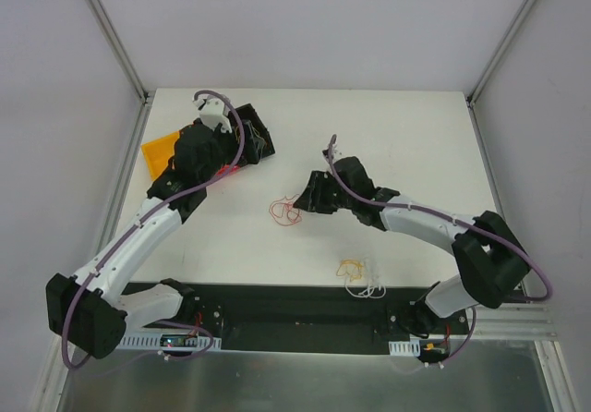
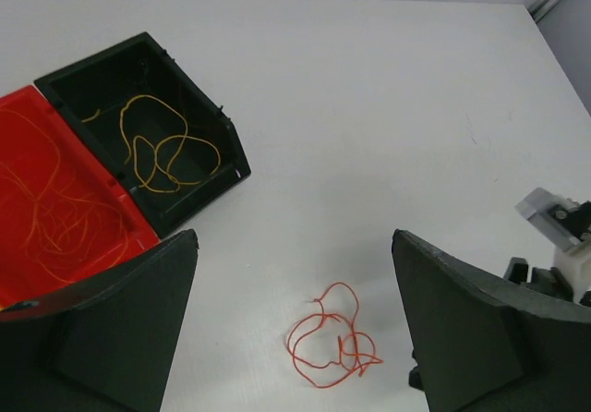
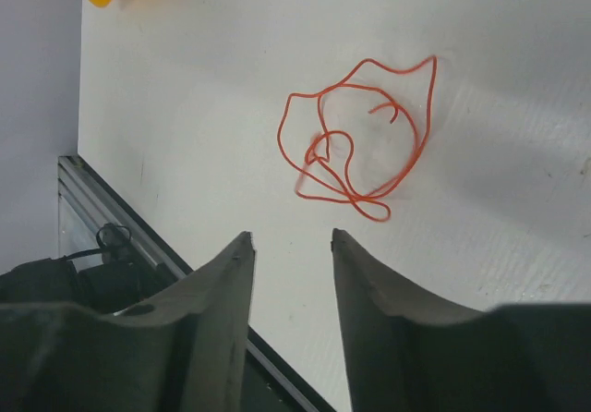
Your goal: Untangle the cables
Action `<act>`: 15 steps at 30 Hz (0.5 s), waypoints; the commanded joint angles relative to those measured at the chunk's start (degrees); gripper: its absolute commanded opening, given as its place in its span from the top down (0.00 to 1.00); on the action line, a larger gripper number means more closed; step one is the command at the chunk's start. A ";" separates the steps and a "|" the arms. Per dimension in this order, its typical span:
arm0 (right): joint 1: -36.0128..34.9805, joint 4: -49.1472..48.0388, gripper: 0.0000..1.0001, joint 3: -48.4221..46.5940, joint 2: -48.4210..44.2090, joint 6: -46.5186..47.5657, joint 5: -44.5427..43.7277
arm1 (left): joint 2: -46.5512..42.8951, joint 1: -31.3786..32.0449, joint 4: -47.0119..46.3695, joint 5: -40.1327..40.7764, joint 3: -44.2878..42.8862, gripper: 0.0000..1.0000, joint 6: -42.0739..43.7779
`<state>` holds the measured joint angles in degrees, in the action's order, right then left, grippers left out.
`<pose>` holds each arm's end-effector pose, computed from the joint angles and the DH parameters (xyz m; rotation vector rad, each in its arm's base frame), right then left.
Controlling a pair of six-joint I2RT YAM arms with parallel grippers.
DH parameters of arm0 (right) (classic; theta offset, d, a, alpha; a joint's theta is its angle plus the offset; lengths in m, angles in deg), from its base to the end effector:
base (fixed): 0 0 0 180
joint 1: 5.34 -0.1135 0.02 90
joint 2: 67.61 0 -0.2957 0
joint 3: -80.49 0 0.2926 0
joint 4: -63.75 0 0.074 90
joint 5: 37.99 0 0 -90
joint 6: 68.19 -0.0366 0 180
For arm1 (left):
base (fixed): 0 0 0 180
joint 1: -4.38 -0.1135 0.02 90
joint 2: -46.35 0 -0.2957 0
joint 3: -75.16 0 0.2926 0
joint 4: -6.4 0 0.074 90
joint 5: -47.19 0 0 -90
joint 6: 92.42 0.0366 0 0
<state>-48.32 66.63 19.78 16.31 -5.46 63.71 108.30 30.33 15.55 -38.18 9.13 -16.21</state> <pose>0.2556 0.2483 0.2439 -0.4308 2.1154 0.9538 0.2556 -0.1211 0.3855 0.1160 1.6753 -0.4582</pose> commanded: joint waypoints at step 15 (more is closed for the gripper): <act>20.83 -17.21 0.27 -7.21 8.10 6.79 -1.16 | 25.05 -0.92 12.77 -17.92 -12.94 0.14 -10.24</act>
<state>-29.32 60.40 9.61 20.71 -2.26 63.01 130.71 25.26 22.61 -57.27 0.61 -28.03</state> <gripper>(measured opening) 0.726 0.854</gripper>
